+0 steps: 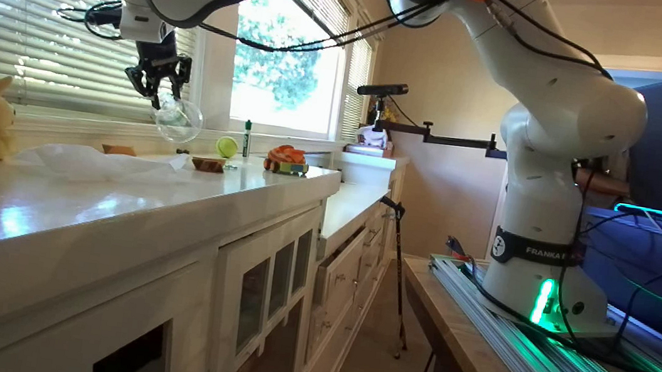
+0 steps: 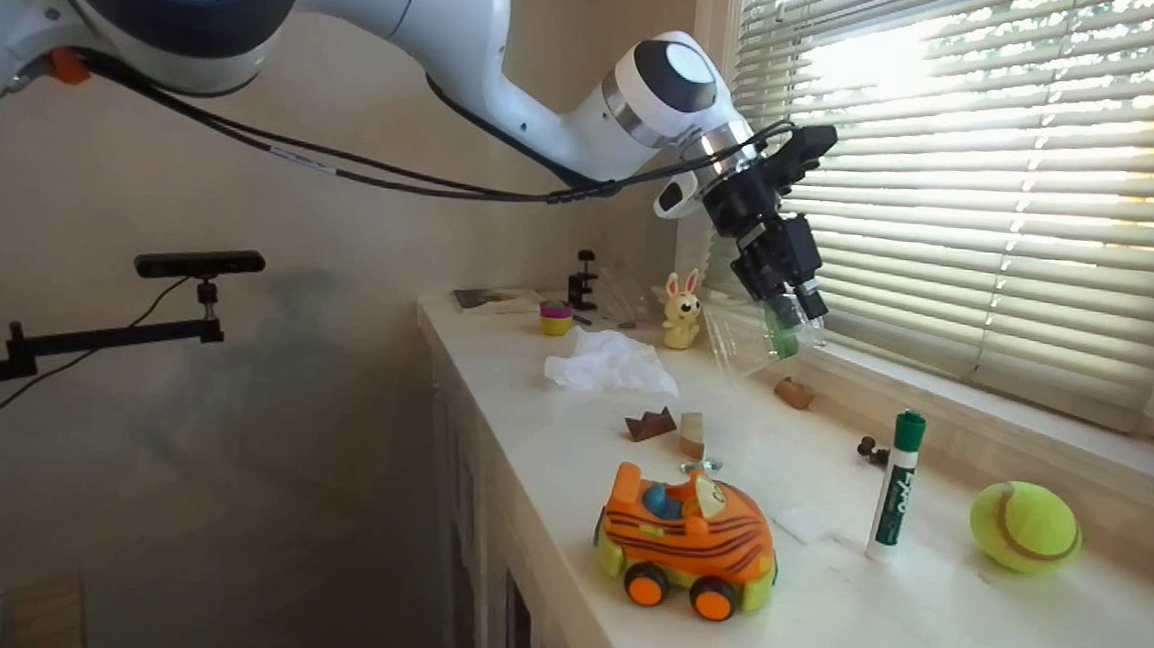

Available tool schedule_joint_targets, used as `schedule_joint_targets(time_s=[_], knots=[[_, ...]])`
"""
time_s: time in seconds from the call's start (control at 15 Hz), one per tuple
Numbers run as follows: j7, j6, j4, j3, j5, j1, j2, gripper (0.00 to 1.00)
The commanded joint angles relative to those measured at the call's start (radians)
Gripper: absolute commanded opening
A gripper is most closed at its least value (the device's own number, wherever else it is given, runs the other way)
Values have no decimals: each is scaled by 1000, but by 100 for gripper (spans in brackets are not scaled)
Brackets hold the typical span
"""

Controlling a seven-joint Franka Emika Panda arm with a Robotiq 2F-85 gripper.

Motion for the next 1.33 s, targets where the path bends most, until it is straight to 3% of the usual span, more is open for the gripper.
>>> schedule_joint_targets(time_s=[0.0, 0.07, 1.27], knots=[[79, 67, -41, -23, -77, 15, -10, 37], [90, 76, -47, -22, -85, 13, -10, 27], [189, 113, -78, -12, -198, 12, -7, 27]])
